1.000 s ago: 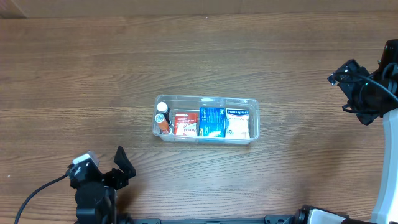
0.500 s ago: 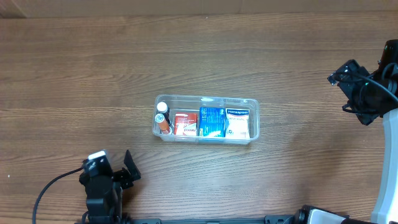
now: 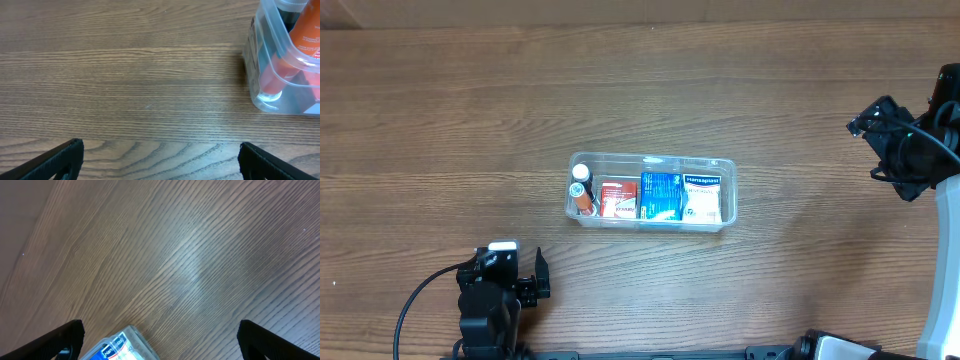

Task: Pack container

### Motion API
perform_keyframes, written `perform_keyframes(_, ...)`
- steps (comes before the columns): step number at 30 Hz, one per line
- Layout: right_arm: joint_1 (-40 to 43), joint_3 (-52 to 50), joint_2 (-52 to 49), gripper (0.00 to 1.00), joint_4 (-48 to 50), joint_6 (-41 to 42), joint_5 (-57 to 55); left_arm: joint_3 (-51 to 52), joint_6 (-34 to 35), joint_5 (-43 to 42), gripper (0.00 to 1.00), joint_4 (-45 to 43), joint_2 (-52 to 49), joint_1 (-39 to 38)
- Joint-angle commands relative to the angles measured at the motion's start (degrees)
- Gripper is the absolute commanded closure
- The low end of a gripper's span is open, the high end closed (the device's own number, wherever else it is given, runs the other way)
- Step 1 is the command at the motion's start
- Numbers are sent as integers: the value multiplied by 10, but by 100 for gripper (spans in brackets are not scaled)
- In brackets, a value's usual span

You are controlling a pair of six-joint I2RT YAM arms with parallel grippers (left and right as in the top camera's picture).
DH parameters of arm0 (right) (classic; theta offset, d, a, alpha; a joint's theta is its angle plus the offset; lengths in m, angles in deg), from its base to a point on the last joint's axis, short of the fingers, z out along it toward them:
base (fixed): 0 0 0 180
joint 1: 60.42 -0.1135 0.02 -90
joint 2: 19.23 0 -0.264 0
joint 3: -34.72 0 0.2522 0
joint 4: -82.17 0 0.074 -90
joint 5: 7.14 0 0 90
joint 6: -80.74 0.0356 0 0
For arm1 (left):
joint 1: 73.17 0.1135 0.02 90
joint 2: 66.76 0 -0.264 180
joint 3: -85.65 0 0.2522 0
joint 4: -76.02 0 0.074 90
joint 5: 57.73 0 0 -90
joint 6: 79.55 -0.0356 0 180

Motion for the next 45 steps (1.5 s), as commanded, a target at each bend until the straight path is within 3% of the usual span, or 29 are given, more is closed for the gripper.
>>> perform_keyframes(1, 1, 7, 2, 0, 2, -2, -1, 7, -13, -7, 0, -2, 8, 3)
perform_keyframes(11, 1, 7, 2, 0, 1, -3, -2, 7, -13, -7, 0, -2, 8, 3)
perform_keyframes(17, -5, -27, 25, 0, -15, -10, -61, 7, -13, -7, 0, -2, 8, 3)
perform_keyframes(26, -80, -225, 279, 0, 203, -271, -53, 7, -13, -7, 0, -2, 8, 3)
perform_keyframes(35, -83, -476, 562, 0, 268, -275, -29, 7, -13, -7, 0, -2, 8, 3)
perform_keyframes(45, -83, -658, 736, 0, 352, -279, -5, 7, -13, -7, 0, -2, 8, 3)
